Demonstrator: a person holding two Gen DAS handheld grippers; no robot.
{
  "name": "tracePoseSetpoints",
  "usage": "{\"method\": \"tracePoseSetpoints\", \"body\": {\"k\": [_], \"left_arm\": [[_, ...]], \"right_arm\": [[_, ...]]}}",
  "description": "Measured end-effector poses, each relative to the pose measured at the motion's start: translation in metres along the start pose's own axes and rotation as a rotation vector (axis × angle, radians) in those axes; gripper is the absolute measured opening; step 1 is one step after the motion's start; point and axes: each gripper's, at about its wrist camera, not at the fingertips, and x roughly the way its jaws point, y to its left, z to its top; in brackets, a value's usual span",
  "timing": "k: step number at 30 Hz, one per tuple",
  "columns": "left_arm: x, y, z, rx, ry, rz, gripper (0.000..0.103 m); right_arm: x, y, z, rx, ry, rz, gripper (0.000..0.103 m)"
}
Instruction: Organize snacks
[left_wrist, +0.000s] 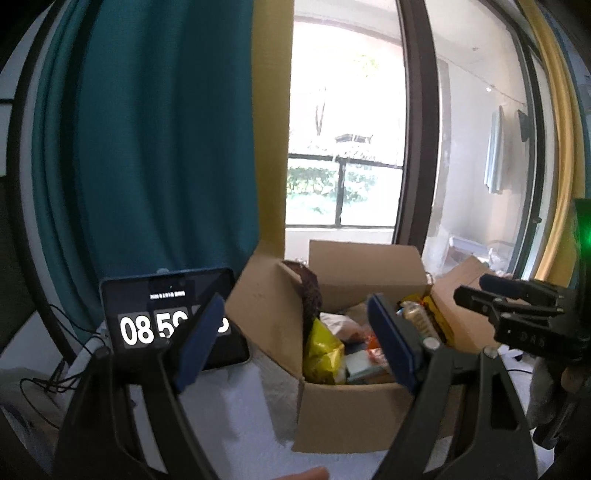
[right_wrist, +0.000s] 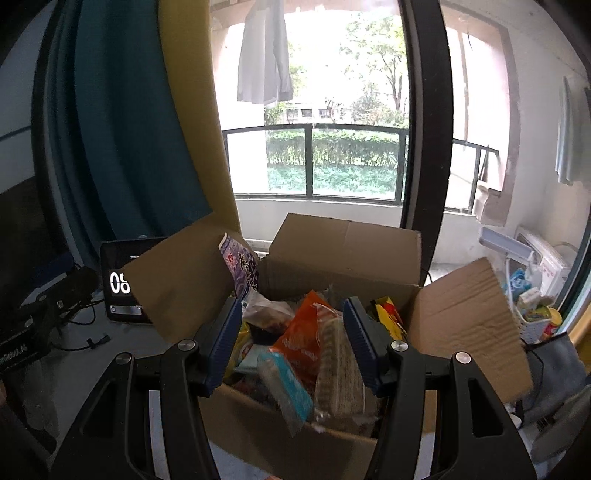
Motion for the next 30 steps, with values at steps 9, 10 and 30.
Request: {"method": "tracePoseSetpoints", "body": {"k": [9,10,30], "left_arm": [[-0.048,-0.020,0.003,0.039,-0.062,-0.049,0.081],[-0.053,-0.024,0.003,0.049,-0.068,-0.055,0.081],[-0.171,-0.062,-0.017,0.045,-0.192,-0.125,0.081]], "right_arm": [[-0.058,0.001,-0.014,-0.008,-0.049,-0.021,0.060],[-0.064,0.001,-0.015,-0.009,-0.054,-0.024,0.060],[-0.203,0.024,-0.046,-0.071,-0.218,-0.128,0.060]]}}
